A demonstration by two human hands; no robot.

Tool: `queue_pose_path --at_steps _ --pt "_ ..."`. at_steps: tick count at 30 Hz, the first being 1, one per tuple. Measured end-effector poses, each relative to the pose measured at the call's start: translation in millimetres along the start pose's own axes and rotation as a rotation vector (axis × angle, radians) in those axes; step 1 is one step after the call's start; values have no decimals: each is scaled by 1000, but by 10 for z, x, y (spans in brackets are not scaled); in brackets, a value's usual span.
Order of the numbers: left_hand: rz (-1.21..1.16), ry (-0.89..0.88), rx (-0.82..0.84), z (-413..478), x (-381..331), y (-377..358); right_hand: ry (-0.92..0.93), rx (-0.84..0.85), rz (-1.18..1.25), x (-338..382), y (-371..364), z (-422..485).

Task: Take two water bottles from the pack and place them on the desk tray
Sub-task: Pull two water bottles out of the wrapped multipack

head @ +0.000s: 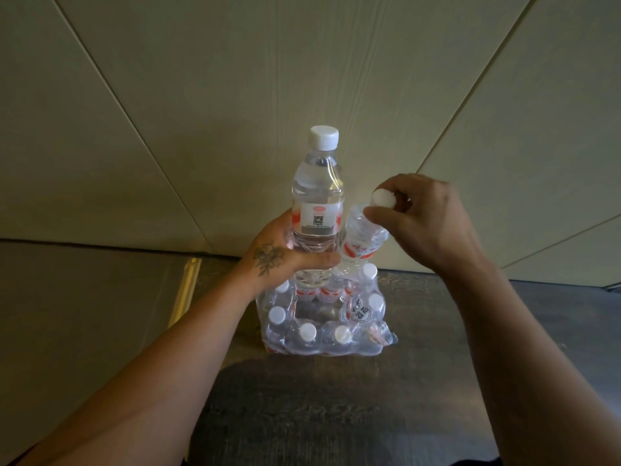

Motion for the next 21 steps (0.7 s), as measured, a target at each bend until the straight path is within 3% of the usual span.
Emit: queue_pose_path --at_steps 5,11,14,17,21 --pt "3 -52 15 53 -62 -105 -31 -19 114 -86 -112 -21" --pt "-45 -45 -4 38 -64 -121 -133 212 184 -310 -400 -34" --pt "-45 -31 -17 36 -44 -108 -170 338 386 -347 -565 -66" --pt "-40 -24 -27 35 -25 -94 -212 385 515 -412 -646 -69" --pt "-57 0 -31 49 -8 -104 -243 415 460 -578 -817 -123"
Point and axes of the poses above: each hand's wrist, its own z-axis towards the middle knuckle, its own y-axis out of the back of the hand, x = y × z, the point moved 4 cm from there along z, towards the middle knuckle, and after that the axes turned 2 degrees about x, right-handed, at the moved point
